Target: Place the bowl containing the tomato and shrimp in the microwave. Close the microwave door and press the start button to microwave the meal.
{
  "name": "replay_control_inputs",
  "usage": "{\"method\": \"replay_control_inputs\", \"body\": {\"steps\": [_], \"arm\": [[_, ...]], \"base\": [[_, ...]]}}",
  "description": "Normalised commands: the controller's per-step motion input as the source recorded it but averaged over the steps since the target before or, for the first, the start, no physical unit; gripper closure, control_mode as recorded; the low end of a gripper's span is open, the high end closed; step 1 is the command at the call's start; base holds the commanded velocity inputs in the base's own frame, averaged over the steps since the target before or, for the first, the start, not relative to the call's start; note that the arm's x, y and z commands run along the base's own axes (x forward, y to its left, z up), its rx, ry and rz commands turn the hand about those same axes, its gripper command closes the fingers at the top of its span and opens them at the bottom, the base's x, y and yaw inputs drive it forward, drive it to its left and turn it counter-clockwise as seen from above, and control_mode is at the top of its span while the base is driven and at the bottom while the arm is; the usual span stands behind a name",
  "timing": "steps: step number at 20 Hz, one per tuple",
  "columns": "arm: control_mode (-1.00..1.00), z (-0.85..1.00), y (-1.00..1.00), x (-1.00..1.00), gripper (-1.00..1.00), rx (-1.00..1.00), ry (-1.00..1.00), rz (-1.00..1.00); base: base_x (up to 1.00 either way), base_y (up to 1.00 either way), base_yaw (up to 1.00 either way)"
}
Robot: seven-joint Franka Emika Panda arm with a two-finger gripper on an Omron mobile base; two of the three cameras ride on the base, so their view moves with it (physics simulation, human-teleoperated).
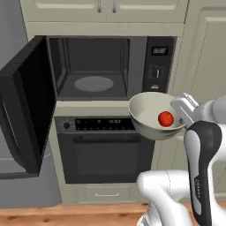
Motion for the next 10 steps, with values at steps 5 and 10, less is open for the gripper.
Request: {"method": "replay_control_inputs", "body": {"steps": [5,10], "arm": [[1.0,0.0,0.0,0.0,1.0,0.0,0.0,0.0],[1.0,0.0,0.0,0.0,1.0,0.0,0.0,0.0]], "base": [[0.54,0.62,-0.31],[0.56,0.34,-0.25]]}}
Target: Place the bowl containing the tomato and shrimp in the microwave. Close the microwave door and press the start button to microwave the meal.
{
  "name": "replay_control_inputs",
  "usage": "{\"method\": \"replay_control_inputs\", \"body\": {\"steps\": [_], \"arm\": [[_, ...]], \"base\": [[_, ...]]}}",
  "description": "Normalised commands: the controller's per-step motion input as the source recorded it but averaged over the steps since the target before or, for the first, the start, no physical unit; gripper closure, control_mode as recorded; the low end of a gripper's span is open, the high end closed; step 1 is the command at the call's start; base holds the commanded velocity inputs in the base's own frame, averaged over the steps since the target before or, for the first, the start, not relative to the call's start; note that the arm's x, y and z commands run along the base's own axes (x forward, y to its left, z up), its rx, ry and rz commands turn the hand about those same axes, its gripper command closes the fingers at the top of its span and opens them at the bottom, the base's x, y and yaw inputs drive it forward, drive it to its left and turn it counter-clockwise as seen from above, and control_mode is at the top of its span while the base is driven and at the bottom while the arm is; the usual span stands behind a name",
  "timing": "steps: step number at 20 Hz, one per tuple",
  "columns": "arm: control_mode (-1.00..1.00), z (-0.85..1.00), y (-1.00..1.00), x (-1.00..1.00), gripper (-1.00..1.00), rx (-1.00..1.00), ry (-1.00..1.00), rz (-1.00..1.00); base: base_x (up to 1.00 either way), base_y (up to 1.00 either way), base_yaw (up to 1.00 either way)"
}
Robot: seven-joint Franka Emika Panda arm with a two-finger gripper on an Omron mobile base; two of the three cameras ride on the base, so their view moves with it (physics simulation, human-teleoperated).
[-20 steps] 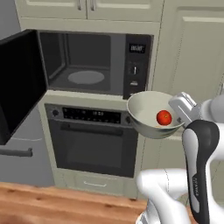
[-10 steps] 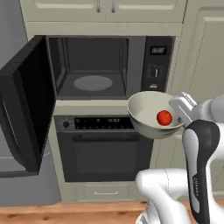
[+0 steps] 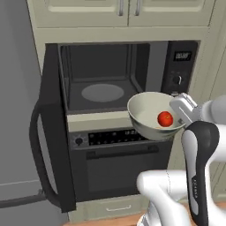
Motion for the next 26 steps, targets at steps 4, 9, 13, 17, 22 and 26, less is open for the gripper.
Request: {"method": "replay_control_inputs", "body": {"steps": [4,9,13,17,22,26], "arm": [[1.0,0.0,0.0,0.0,1.0,0.0,0.0,0.0],[1.0,0.0,0.0,0.0,1.0,0.0,0.0,0.0],[1.0,0.0,0.0,0.0,1.0,0.0,0.0,0.0],[1.0,0.0,0.0,0.0,1.0,0.0,0.0,0.0],[-1.0,0.0,0.01,0.19,1.0,0.0,-0.01,-0.04],[-1.0,-0.12,0.02,0.41,1.0,0.0,-0.02,-0.09]], "base": [[0.59,0.19,-0.19],[0.59,0.38,-0.18],[0.42,0.52,-0.16],[0.4,0.41,-0.14],[0.29,0.07,-0.07],[0.0,0.0,0.0]]}}
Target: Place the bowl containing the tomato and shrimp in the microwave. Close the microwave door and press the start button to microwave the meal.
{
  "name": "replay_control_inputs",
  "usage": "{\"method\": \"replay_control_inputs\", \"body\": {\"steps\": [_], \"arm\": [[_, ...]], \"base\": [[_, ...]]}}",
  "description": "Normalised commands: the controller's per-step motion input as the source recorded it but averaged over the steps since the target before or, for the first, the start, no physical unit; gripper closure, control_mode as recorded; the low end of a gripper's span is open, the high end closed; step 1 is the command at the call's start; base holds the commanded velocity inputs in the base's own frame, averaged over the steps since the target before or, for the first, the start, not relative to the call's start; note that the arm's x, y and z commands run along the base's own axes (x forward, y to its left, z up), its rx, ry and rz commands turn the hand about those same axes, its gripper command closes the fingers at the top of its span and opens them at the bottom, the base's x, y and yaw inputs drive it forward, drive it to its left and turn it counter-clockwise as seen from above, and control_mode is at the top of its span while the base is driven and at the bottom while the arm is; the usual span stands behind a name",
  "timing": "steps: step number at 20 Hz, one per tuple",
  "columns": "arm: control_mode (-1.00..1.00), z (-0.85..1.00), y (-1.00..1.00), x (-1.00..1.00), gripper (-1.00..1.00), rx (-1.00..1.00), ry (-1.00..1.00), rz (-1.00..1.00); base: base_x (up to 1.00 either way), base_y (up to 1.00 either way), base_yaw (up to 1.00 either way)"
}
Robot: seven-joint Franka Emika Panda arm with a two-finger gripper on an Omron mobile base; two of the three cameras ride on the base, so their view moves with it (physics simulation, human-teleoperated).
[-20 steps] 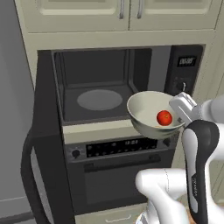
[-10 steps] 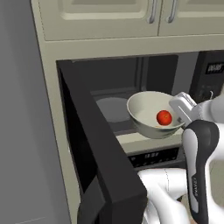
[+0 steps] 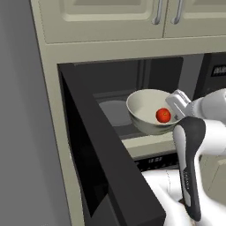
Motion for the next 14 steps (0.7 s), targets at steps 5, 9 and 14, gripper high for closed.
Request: {"method": "replay_control_inputs", "body": {"steps": [5,9,14], "arm": [[-1.0,-0.35,0.0,0.15,1.0,0.0,-0.19,-0.04],[-1.0,-0.28,0.19,0.16,1.0,0.0,-0.16,0.0],[-1.0,-0.24,0.38,0.23,1.0,-0.01,-0.03,0.0]], "base": [[0.0,0.0,0.0],[0.0,0.0,0.0],[0.0,0.0,0.0]]}}
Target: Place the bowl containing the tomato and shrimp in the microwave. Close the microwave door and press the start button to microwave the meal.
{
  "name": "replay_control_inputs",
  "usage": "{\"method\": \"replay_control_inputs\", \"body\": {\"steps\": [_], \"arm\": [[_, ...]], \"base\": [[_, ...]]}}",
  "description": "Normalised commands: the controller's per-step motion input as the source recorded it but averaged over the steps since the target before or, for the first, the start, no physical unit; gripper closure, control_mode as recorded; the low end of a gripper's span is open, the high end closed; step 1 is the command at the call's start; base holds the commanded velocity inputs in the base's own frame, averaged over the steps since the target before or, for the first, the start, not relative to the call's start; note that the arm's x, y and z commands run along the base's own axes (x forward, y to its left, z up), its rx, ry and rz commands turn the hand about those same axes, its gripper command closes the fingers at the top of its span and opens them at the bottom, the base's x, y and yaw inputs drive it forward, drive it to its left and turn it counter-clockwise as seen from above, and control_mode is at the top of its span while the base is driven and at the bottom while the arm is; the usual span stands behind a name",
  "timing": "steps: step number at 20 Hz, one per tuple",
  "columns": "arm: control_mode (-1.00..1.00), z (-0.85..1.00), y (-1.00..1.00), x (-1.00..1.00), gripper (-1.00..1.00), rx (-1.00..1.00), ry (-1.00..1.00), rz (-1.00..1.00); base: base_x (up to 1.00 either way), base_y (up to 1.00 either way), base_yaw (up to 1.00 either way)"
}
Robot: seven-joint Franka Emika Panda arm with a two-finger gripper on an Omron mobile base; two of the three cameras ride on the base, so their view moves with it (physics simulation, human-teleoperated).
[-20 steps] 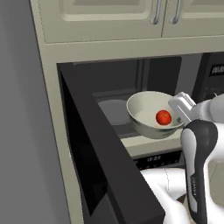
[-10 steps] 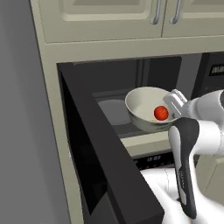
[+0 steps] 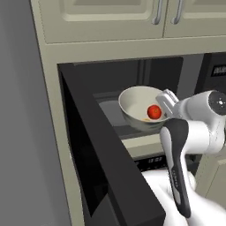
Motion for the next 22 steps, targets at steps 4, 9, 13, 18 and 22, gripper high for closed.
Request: {"method": "replay_control_inputs", "body": {"steps": [4,9,13,18,22], "arm": [[-1.0,-0.33,0.31,0.28,1.0,-0.01,-0.01,0.0],[-1.0,-0.35,0.17,0.4,1.0,0.0,0.0,0.0],[-1.0,-0.3,0.17,0.44,1.0,0.0,-0.01,0.0],[-1.0,-0.11,0.02,0.52,1.0,0.0,0.0,0.0],[-1.0,-0.01,0.01,0.62,1.0,0.0,0.0,0.0]], "base": [[0.0,0.0,0.0],[0.0,0.0,0.0],[0.0,0.0,0.0],[0.0,0.0,0.0],[0.0,0.0,0.0]]}}
